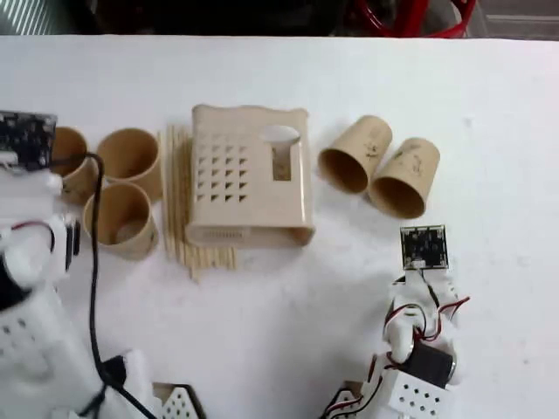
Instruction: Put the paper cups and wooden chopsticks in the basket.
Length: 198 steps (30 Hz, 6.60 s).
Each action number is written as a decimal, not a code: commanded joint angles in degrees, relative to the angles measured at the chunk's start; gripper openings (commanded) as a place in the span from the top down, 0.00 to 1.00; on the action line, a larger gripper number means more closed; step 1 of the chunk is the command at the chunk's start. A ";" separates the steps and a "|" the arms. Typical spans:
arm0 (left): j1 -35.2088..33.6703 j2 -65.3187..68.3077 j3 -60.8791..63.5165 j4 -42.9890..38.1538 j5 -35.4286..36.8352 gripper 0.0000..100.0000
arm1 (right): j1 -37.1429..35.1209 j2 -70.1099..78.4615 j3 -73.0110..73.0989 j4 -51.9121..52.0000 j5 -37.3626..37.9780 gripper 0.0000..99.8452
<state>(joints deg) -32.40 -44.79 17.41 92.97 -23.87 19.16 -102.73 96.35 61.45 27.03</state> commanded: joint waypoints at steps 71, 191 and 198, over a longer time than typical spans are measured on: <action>53.85 60.09 -9.93 -56.62 20.31 0.92 | 0.48 -0.22 0.53 0.40 0.09 0.98; 68.97 24.48 -10.20 -14.86 0.97 0.98 | -14.37 67.30 -55.74 -25.63 -12.57 0.75; 72.66 14.11 -10.02 -13.01 -3.08 0.98 | -14.20 87.25 -67.87 -25.54 -12.92 0.69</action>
<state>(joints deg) 38.73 -24.40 8.35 79.52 -25.71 5.19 -18.95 33.32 37.19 14.64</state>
